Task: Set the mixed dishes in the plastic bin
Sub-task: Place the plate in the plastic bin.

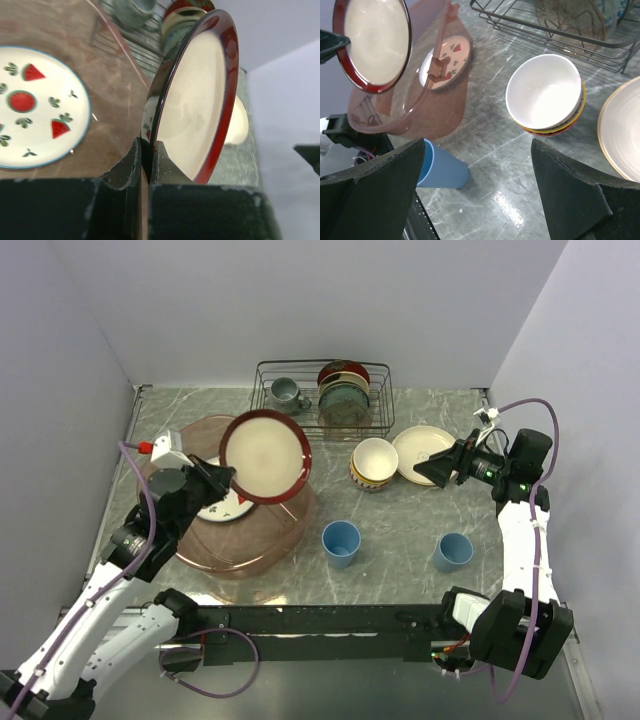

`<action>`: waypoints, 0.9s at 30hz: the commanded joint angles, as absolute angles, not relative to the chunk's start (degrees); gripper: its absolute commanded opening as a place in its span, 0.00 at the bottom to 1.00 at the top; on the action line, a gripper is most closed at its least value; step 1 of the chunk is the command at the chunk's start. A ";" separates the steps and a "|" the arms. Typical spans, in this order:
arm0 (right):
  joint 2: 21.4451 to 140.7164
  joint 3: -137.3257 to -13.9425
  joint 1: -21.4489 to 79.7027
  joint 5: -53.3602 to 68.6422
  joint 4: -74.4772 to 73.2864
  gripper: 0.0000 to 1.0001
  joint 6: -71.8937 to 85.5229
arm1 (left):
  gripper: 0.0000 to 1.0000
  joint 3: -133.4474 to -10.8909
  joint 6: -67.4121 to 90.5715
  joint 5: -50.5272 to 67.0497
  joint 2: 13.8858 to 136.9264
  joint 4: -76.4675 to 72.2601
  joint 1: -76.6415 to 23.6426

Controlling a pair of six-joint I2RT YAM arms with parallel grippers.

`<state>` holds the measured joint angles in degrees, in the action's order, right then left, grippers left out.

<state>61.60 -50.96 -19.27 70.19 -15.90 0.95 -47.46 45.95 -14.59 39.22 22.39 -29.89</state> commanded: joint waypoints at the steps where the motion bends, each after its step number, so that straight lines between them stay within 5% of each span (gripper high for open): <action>1: 61.26 -50.63 -19.51 68.91 -15.38 0.94 -0.35 | 0.01 -51.68 49.30 -9.42 38.58 11.08 -23.40; 16: 61.70 -50.89 -19.51 67.68 -16.08 0.95 -0.88 | 0.01 -45.54 59.14 14.83 39.20 6.86 4.21; 27: 62.40 -50.98 -19.51 67.50 -16.35 0.95 -0.97 | 0.01 -33.05 66.35 19.59 36.12 6.60 14.06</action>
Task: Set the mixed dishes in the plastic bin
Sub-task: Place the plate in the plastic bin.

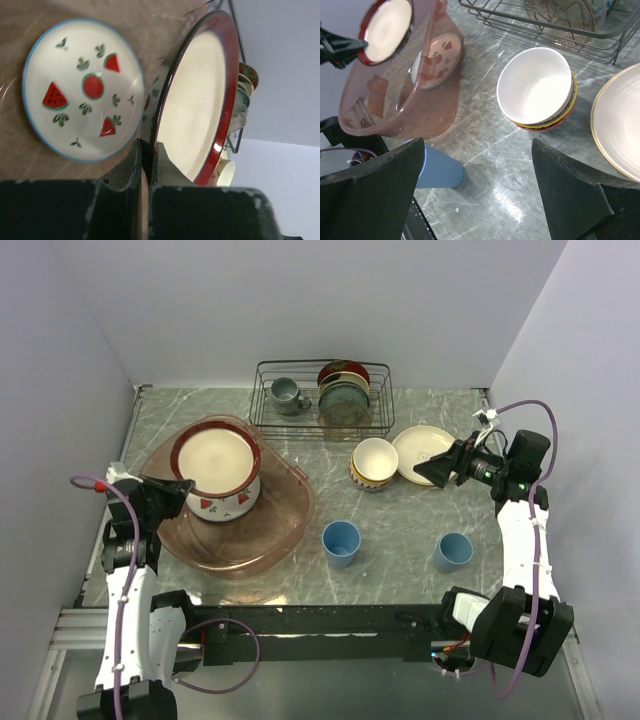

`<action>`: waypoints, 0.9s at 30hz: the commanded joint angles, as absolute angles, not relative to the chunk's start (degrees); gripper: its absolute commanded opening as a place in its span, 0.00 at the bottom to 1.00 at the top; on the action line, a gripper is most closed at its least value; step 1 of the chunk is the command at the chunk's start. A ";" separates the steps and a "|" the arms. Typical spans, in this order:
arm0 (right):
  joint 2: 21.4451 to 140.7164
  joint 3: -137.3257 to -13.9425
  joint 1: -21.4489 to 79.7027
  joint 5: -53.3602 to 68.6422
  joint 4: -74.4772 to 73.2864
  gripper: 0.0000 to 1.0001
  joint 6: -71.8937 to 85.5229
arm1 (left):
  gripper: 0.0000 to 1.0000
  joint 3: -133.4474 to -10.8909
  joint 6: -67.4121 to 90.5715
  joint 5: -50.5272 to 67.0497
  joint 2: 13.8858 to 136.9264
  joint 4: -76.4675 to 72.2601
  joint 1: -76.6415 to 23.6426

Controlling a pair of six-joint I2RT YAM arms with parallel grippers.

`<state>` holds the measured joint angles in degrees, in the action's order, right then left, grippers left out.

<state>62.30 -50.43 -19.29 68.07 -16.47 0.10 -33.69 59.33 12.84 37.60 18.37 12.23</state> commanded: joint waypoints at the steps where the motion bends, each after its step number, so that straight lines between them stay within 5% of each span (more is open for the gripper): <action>1: 62.40 -50.98 -19.51 67.50 -16.43 0.95 -0.97 | 0.01 -32.52 66.53 19.77 36.38 6.42 14.41; 27: 62.93 -50.98 -19.51 66.80 -16.44 0.95 -1.05 | 0.01 -39.99 58.19 14.67 57.91 15.03 14.85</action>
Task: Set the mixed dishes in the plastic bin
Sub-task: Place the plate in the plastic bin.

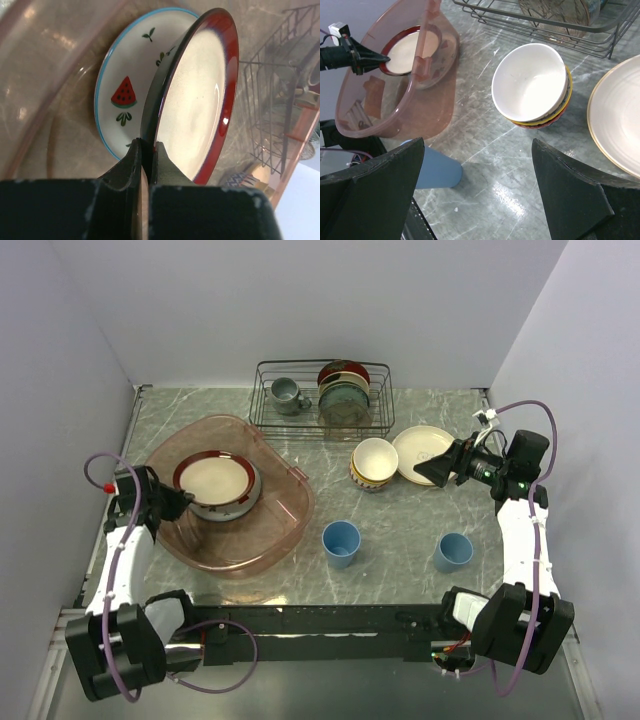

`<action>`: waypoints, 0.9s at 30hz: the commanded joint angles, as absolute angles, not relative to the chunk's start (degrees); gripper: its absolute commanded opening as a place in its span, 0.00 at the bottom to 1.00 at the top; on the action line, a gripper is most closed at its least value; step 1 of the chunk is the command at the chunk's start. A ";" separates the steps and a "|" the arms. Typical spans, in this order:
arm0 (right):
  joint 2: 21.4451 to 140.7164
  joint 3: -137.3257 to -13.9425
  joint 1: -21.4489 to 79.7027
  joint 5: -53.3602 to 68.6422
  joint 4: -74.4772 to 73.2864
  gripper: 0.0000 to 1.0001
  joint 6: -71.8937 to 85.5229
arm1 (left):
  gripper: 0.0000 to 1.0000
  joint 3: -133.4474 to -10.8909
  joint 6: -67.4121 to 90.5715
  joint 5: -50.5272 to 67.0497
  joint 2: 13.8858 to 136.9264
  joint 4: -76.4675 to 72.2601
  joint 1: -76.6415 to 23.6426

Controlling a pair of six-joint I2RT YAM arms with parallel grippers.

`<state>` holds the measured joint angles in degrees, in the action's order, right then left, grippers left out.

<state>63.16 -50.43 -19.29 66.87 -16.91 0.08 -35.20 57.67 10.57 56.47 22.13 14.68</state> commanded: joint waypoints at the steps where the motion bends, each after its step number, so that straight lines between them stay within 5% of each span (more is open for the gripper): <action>1: 62.93 -50.89 -19.51 66.80 -16.44 0.95 -1.05 | 0.01 -40.60 57.92 14.68 59.05 15.03 14.85; 15: 62.67 -51.06 -19.51 66.80 -16.70 0.96 -1.14 | 0.01 -43.50 55.81 15.47 68.46 13.54 12.75; 27: 62.31 -51.33 -19.51 67.15 -16.96 0.96 -1.23 | 0.13 -45.44 54.40 13.01 73.12 14.33 9.49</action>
